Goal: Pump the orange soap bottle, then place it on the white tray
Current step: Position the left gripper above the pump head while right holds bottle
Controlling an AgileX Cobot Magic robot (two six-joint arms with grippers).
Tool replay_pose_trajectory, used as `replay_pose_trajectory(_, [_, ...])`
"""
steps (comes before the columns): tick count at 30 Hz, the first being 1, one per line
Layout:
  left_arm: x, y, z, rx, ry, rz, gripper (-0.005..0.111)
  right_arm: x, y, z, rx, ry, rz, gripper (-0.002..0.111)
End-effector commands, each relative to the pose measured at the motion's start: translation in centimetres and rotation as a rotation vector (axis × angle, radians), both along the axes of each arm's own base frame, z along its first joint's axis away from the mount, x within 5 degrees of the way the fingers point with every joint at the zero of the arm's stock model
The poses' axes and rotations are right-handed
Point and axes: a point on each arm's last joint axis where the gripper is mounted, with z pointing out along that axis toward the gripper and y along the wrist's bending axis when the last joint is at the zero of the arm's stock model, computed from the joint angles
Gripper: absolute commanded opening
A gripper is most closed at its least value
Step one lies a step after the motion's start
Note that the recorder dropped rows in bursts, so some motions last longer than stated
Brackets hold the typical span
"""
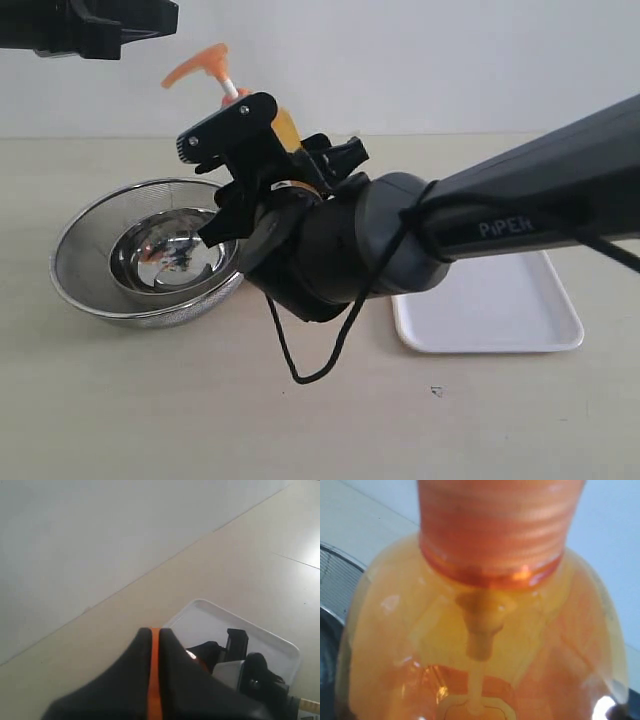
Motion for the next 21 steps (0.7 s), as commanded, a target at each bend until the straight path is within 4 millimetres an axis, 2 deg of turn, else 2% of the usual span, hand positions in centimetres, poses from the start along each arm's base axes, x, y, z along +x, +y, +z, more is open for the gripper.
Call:
replay_pose_trajectory(1, [-0.2,-0.3,-0.2,-0.002,0.011,-0.027,0.005,0.3,0.1,0.7,-0.018,-0.044,0.04,0.0])
replay_pose_trajectory(7, [-0.3,-0.4,-0.3,-0.006,0.018,-0.044,0.005,0.7,0.8,2.0,0.002,-0.073,0.045,0.0])
replay_pose_trajectory(17, [0.0,-0.2,-0.4,-0.002,0.018,-0.009,0.005,0.7,0.6,1.9,0.008,-0.059,0.026,0.0])
replay_pose_trajectory(21, [0.6,-0.4,-1.3,0.001,0.047,-0.009,0.005,0.7,0.6,1.9,0.008,-0.059,0.026,0.0])
